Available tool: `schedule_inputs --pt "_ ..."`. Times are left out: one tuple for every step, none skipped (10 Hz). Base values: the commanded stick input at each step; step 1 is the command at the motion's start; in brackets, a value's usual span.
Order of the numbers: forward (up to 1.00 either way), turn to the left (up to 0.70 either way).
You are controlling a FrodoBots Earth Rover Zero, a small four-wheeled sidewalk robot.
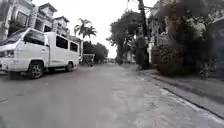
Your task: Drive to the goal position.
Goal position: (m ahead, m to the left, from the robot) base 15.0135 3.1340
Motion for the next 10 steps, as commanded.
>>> schedule_inputs --pt "1.0 0.0" --pt "1.0 -0.29" --pt "1.0 -0.4" --pt "1.0 -0.4" --pt "1.0 -0.4" --pt "1.0 -0.24" --pt "1.0 0.0" --pt "1.0 0.06" --pt "1.0 0.02" --pt "1.0 0.0"
